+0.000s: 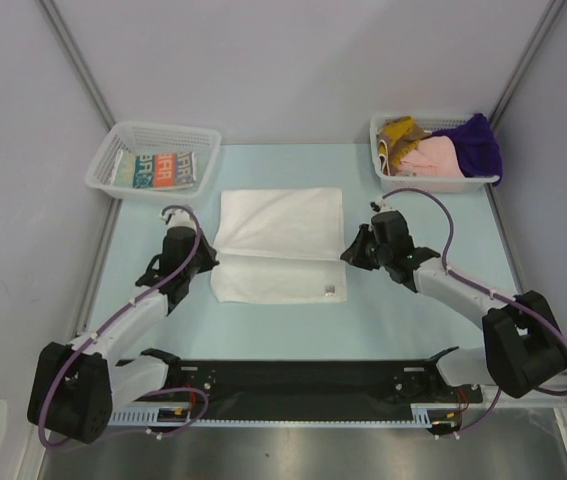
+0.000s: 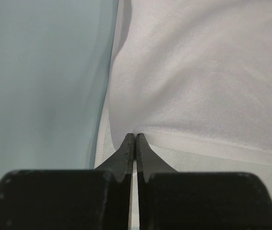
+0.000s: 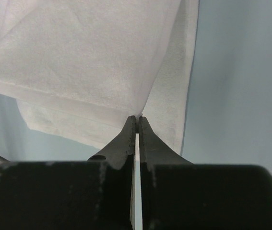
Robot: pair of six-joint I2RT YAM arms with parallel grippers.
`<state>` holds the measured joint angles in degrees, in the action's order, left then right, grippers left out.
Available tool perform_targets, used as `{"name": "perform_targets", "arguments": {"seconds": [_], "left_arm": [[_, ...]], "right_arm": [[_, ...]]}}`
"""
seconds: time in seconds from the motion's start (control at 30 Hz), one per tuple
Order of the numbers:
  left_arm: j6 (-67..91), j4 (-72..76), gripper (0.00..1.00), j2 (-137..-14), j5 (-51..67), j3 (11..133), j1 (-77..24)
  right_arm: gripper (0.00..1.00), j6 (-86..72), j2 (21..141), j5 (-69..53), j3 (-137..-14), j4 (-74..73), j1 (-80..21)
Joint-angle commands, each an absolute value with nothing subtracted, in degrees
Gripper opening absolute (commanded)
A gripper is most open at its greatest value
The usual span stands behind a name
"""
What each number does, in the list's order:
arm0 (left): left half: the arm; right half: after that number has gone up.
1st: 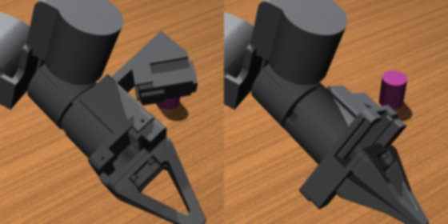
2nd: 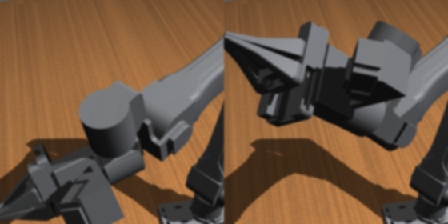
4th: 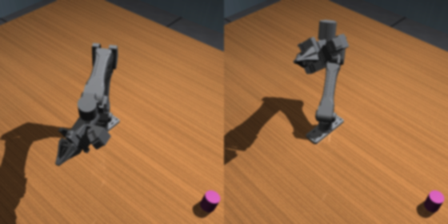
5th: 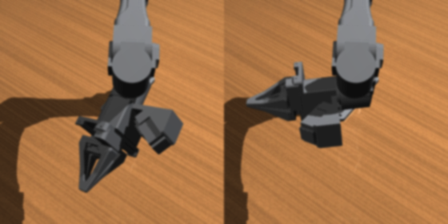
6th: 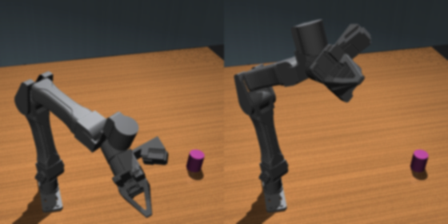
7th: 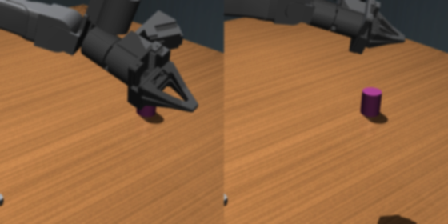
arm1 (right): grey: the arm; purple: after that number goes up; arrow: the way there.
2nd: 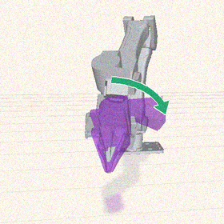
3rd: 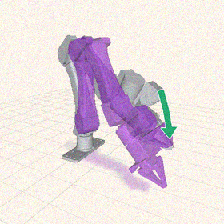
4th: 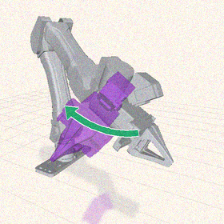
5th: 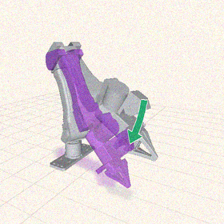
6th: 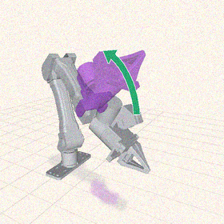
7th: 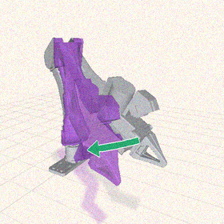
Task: Fold and stack the towels
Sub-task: Fold the towel
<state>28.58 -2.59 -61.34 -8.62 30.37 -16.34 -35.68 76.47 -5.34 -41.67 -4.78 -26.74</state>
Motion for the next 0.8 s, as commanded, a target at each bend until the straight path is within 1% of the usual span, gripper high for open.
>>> {"name": "perform_targets", "arguments": {"seconds": [0.0, 0.23, 0.3, 0.33, 0.4, 0.43, 0.5, 0.53, 0.67, 0.77], "left_arm": [[30.23, 2.1, 0.03, -61.61, -8.79, 28.48, -16.26], [32.34, 2.99, 0.04, -65.92, -7.65, 26.63, -16.26], [32.26, 2.9, 0.08, -66.71, -7.03, 26.37, -16.17], [31.99, 2.81, 0.14, -66.8, -7.03, 26.37, -16.26], [31.82, 2.9, 0.19, -66.97, -6.68, 25.93, -16.26], [31.99, 2.81, 0.26, -67.06, -6.33, 25.75, -16.26], [32.25, 2.55, 0.29, -67.06, -6.24, 25.4, -16.26], [33.13, 2.55, 0.32, -66.97, -6.24, 25.05, -16.17], [35.94, 0.45, 0.34, -66.8, -7.81, 25.75, -16.17], [39.28, -4.72, 0.36, -65.74, -9.92, 27.06, -16.35]], "right_arm": [[0.0, -36.12, 76.37, -3.69, -40.78, -2.73, -27.33], [0.0, -36.91, 79.19, -3.52, -40.25, -0.62, -28.47], [0.0, -37.09, 79.45, -3.6, -39.9, -0.53, -28.48], [0.0, -37.18, 79.54, -3.6, -39.64, -0.61, -28.48], [0.0, -37.35, 79.63, -3.69, -39.29, 1.3, -28.56], [0.0, -37.35, 79.72, -3.78, -38.94, 1.49, -28.56], [0.0, -37.44, 80.24, -3.69, -38.85, 1.84, -28.83], [0.0, -37.62, 80.42, -3.87, -38.76, 2.11, -28.83], [0.0, -37.88, 80.59, -3.78, -38.32, 2.99, -29.27], [0.0, -38.06, 81.12, -3.87, -38.41, 3.51, -29.62]]}}
